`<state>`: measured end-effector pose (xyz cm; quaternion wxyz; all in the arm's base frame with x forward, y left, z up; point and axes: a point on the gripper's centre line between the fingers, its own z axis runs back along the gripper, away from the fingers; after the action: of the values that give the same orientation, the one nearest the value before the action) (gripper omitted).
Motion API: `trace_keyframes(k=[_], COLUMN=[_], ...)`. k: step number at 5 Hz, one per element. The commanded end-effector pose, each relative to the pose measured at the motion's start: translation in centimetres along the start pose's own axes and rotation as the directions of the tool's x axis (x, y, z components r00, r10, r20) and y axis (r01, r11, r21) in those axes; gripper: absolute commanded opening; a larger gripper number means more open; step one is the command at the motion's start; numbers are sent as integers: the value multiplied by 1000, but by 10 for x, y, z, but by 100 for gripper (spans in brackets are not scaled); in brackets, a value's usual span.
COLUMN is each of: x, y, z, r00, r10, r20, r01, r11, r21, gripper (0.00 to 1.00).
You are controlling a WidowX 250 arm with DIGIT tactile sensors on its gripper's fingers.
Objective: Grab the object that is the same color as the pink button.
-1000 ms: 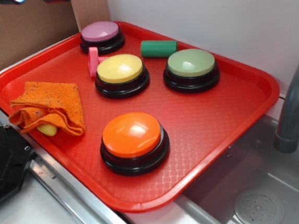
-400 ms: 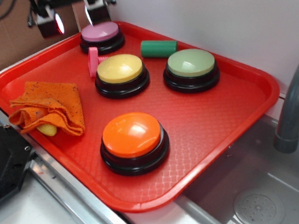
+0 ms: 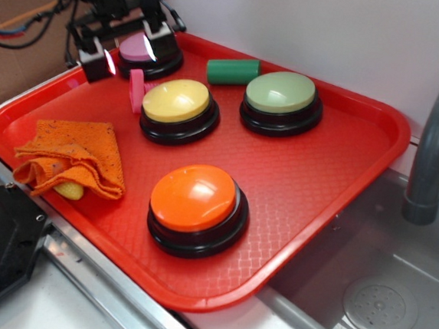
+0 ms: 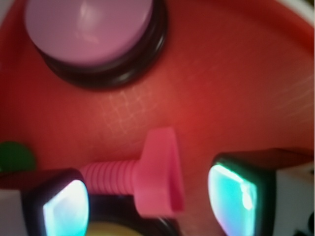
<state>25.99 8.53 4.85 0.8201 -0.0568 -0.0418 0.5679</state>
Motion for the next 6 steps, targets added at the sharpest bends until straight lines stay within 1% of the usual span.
trace_keyframes(k=[1, 2, 3, 4, 5, 6], x=[2, 1, -1, -2, -6, -12], y=[2, 6, 9, 12, 15, 17], z=[-3, 0, 2, 8, 31, 64], r00=[998, 998, 997, 994, 967, 881], r10=[-67, -62, -79, -102, -243, -469], r20=[-3, -7, 8, 26, 71, 63], r01=[67, 61, 79, 105, 251, 473], r11=[989, 986, 986, 983, 959, 878], r21=[-128, -157, -146, -148, -133, -69], gripper=[0, 0, 0, 0, 0, 0])
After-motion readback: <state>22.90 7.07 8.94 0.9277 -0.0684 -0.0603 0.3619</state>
